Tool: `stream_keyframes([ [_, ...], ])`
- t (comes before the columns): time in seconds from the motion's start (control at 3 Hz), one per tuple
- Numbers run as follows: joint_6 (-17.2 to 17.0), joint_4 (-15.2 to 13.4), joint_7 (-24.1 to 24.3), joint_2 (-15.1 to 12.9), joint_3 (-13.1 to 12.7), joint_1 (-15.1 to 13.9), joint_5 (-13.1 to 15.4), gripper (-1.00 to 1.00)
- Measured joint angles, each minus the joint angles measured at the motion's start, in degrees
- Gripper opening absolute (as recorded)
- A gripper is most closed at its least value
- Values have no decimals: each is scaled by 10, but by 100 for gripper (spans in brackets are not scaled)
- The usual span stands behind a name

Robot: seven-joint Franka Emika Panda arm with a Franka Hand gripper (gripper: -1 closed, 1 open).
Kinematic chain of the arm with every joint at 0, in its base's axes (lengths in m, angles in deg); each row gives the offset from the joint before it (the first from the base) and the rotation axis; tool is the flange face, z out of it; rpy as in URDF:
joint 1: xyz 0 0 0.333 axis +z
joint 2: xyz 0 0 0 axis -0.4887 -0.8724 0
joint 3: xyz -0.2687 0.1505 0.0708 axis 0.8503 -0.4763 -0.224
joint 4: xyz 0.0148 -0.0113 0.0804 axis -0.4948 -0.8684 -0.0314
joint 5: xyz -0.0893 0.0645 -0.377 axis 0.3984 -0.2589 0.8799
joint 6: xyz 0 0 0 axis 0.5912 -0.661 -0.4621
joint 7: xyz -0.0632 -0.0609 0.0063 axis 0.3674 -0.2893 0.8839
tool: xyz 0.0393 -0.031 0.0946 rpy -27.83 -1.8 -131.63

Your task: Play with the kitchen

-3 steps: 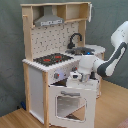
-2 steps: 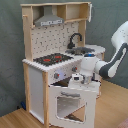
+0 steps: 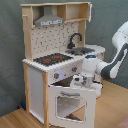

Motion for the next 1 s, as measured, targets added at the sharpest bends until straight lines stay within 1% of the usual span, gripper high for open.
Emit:
stream_keyframes([
  [0.33,-8,2,31,49,-6,-19,0,-100],
  [0.67,-27,7,41,102,-16,-36,-1,-100],
  [1.0,-65,21,42,160,-22,-40,-2,-100],
])
